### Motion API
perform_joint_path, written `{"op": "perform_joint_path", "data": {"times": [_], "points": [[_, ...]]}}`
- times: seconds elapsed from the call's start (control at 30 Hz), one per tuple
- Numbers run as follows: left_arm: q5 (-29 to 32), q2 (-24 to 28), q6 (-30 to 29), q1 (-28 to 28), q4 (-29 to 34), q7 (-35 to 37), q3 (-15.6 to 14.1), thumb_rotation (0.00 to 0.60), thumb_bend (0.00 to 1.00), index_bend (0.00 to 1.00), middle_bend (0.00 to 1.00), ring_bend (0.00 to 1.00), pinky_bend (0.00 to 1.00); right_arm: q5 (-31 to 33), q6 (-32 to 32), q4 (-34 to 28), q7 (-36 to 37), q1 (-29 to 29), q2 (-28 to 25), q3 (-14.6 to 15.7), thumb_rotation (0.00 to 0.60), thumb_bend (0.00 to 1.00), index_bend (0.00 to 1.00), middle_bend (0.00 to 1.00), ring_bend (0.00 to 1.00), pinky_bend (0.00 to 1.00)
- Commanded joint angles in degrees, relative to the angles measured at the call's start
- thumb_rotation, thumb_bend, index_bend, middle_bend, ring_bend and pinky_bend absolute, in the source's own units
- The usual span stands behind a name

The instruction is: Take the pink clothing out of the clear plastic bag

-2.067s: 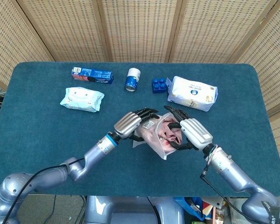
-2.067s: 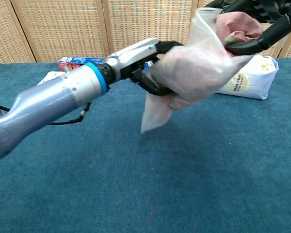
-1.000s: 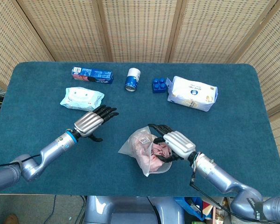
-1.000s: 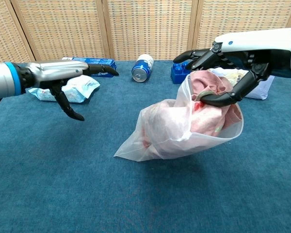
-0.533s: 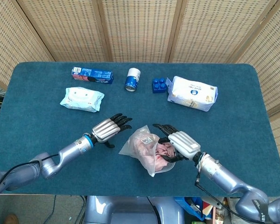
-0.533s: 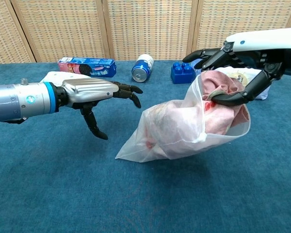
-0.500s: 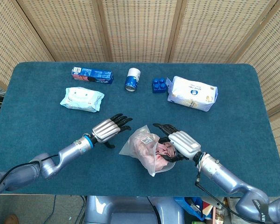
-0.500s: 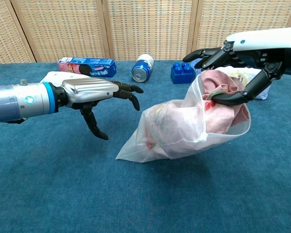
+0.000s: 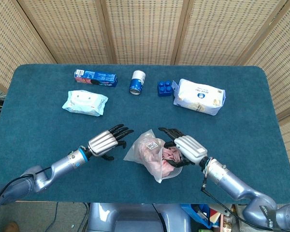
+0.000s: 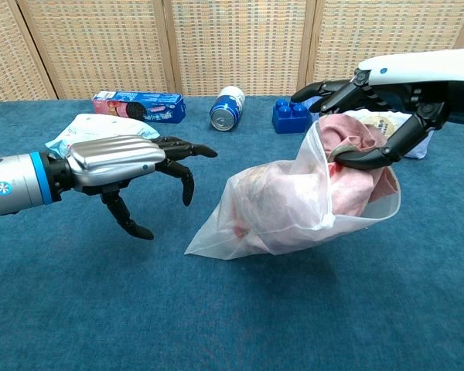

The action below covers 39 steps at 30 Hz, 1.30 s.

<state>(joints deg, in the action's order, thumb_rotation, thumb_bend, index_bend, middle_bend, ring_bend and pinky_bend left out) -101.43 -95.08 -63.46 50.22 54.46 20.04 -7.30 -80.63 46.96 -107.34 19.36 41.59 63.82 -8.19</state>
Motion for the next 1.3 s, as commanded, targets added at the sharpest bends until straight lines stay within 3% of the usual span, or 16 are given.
{"op": "perform_joint_path", "data": {"times": [0.03, 1.07, 1.3], "points": [[0.0, -1.3, 0.1, -0.5, -1.4, 0.3, -0.3, 0.6, 0.14, 0.41, 0.0, 0.0, 0.0, 0.2, 0.0, -0.1, -0.1, 0.1, 0.0, 0.0, 0.6, 0.68, 0.74, 0.0, 0.0, 0.0], [3.7, -9.1, 4.6, -0.3, -4.4, -5.0, 2.3, 0.6, 0.14, 0.43, 0.0, 0.0, 0.0, 0.4, -0.1, -0.2, -0.1, 0.2, -0.1, 0.2, 0.6, 0.68, 0.74, 0.0, 0.0, 0.0], [3.9, -10.2, 4.6, -0.5, -5.7, -4.5, 2.3, 0.6, 0.25, 0.48, 0.0, 0.0, 0.0, 0.2, 0.0, 0.2, 0.2, 0.2, 0.1, 0.4, 0.6, 0.68, 0.74, 0.0, 0.0, 0.0]]}}
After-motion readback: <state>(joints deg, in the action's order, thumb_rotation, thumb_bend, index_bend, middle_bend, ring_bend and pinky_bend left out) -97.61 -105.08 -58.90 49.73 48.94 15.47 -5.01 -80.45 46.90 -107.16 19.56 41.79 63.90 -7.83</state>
